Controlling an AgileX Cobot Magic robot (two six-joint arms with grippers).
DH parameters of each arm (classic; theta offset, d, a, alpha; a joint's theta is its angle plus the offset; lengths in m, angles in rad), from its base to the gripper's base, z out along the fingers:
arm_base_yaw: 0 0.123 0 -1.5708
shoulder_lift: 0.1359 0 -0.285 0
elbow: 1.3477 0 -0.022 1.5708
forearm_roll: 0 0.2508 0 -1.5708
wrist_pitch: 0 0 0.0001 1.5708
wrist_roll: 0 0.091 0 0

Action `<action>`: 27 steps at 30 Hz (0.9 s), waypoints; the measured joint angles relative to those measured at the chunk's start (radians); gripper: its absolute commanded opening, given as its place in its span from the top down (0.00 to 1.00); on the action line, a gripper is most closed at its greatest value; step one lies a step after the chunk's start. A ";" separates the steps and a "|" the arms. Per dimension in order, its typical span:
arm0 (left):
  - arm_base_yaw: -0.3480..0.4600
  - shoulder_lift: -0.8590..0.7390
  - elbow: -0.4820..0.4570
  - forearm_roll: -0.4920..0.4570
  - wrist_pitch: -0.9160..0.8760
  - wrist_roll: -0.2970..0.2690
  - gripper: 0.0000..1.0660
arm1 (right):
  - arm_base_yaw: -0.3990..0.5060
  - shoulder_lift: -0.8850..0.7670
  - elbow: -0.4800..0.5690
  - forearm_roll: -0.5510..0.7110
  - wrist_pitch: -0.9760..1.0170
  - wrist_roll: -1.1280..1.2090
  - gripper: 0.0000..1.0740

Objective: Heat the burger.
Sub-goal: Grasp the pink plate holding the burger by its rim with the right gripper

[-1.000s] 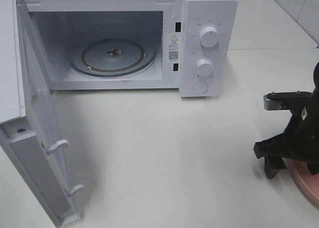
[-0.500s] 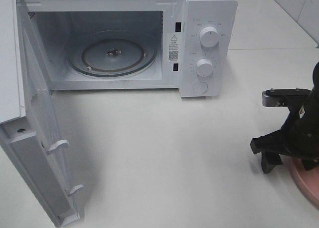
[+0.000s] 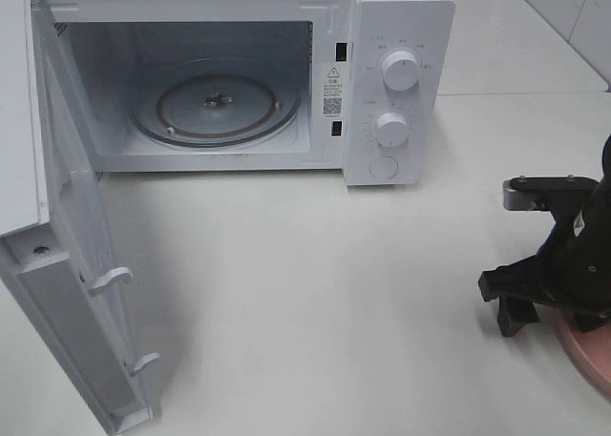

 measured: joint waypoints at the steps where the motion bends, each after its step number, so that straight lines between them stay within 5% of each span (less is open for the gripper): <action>1: 0.000 0.000 0.000 0.000 0.000 0.000 0.06 | 0.000 -0.001 0.006 0.001 -0.004 0.000 0.29; 10: 0.000 0.000 0.000 0.000 0.000 0.000 0.06 | 0.000 -0.008 0.031 0.017 -0.022 0.000 0.33; 15: 0.000 0.000 0.000 0.000 0.000 0.000 0.06 | 0.000 -0.013 0.037 0.017 -0.022 0.011 0.53; 16: 0.000 0.000 0.000 0.000 0.000 0.000 0.06 | -0.002 -0.014 0.037 0.015 -0.020 0.026 0.67; 17: 0.000 0.000 0.000 0.000 0.000 0.000 0.06 | -0.002 -0.014 0.037 0.015 -0.020 0.026 0.67; 18: 0.000 0.000 0.000 0.000 0.000 0.000 0.06 | -0.002 -0.014 0.037 0.007 -0.018 0.046 0.79; 22: 0.000 0.000 0.000 0.000 0.000 0.000 0.06 | -0.002 -0.015 0.037 0.001 -0.013 0.070 1.00; 27: 0.000 0.000 0.000 0.000 0.000 0.000 0.06 | -0.002 -0.016 0.037 -0.009 -0.010 0.072 1.00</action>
